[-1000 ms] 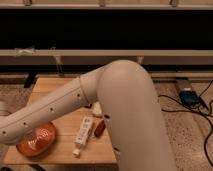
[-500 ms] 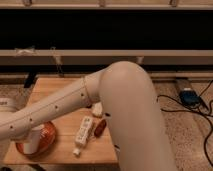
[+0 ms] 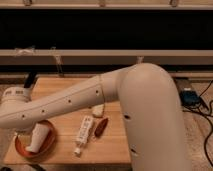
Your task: Place the ceramic cup in the ceramic bowl
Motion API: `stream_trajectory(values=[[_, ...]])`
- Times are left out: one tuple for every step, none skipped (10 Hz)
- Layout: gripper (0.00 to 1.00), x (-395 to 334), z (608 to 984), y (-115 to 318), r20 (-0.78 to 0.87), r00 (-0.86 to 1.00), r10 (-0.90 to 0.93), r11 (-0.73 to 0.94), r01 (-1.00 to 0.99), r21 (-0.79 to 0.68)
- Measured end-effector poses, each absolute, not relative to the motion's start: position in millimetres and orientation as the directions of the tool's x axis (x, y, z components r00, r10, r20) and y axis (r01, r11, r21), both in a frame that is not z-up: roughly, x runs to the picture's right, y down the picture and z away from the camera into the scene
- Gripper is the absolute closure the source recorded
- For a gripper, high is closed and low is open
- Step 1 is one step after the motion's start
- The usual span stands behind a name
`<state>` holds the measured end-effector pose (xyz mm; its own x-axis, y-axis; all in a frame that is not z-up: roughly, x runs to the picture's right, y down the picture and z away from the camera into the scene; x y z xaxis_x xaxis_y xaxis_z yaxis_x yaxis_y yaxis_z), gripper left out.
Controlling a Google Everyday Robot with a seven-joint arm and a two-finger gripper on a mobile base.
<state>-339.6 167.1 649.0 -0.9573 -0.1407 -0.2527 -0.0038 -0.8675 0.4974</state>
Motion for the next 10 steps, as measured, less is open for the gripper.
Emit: stream_trajectory(values=[[0.20, -333, 640, 152, -0.267, -0.950, -0.159, -0.868, 0.006, 0.496], [0.20, -327, 633, 139, -0.282, -0.943, -0.177, -0.866, 0.013, 0.500], [0.20, -314, 626, 121, -0.304, -0.932, -0.197, -0.862, 0.017, 0.507], [0.20, -309, 621, 113, -0.322, -0.924, -0.207, -0.856, 0.012, 0.516], [0.20, -306, 618, 110, -0.330, -0.920, -0.212, -0.853, 0.010, 0.521], [0.20, -305, 618, 108, -0.333, -0.919, -0.212, -0.854, 0.009, 0.520], [0.20, -306, 617, 109, -0.334, -0.919, -0.211, -0.853, 0.006, 0.523], [0.20, -306, 617, 109, -0.334, -0.919, -0.211, -0.853, 0.006, 0.522], [0.20, -306, 617, 109, -0.334, -0.919, -0.211, -0.853, 0.006, 0.522], [0.20, -305, 618, 109, -0.333, -0.919, -0.212, -0.853, 0.007, 0.522]])
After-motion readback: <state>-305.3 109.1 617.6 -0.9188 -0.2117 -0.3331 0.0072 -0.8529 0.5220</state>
